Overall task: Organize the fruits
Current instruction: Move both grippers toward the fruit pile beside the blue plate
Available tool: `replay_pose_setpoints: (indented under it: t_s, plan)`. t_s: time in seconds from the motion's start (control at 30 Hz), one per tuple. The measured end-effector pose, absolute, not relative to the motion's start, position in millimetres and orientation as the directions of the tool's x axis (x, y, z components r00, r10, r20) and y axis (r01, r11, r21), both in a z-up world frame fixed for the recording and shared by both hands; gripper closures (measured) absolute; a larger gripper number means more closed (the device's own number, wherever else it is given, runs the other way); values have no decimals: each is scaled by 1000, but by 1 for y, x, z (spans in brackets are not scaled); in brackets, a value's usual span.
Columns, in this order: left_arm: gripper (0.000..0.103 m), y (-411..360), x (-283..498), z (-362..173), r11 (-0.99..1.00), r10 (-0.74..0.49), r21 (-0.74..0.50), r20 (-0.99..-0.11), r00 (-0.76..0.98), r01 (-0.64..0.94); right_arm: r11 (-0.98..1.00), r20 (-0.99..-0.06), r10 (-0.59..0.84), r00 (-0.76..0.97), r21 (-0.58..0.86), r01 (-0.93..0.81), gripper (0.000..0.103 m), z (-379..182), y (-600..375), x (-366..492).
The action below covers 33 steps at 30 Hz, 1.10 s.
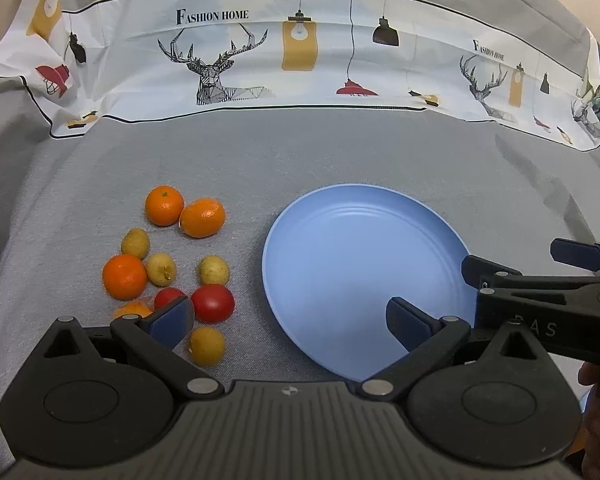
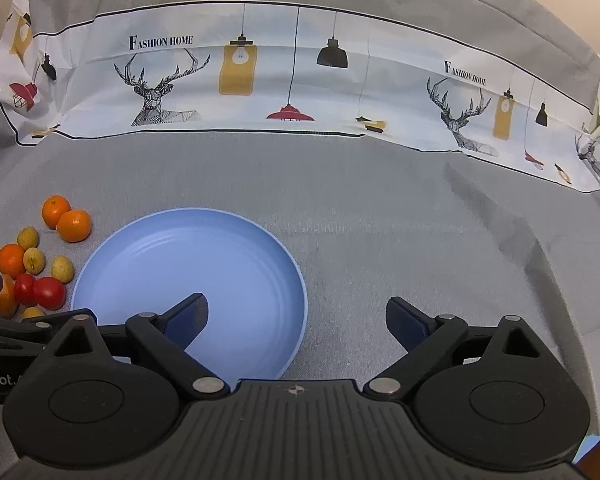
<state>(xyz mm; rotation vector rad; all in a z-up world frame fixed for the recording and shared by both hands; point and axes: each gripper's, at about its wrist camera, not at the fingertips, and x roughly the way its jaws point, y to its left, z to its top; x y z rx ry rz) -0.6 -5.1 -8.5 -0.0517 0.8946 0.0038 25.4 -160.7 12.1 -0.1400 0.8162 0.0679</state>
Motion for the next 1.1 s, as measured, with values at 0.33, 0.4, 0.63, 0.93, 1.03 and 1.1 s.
replay_pose_setpoints:
  t_s: [0.33,0.4,0.63,0.93,1.03,1.1]
  plan:
    - [5,-9,0,-11,1000,18,17,-772,636,-7,988,-741,11,671,-95,-122,8,10,-162,27]
    - [5,-9,-1,-10,1000,6,8,-773,635,0,987,-741,8,672,-102,-124,8,9,-161,26]
    - [12,-8,0,-8,1000,-12,-7,-783,622,10,988,-734,25,679,-88,-131,21,11,-161,25]
    - [18,-8,-1,-8,999,-33,-21,-787,616,27,989,-730,41,682,-69,-132,21,11,-162,24]
    - [20,-8,0,-7,999,-38,-23,-787,616,32,988,-726,48,686,-65,-138,23,12,-160,23]
    - [21,-8,0,-7,999,-40,-24,-787,616,35,987,-726,52,686,-66,-144,25,13,-160,23]
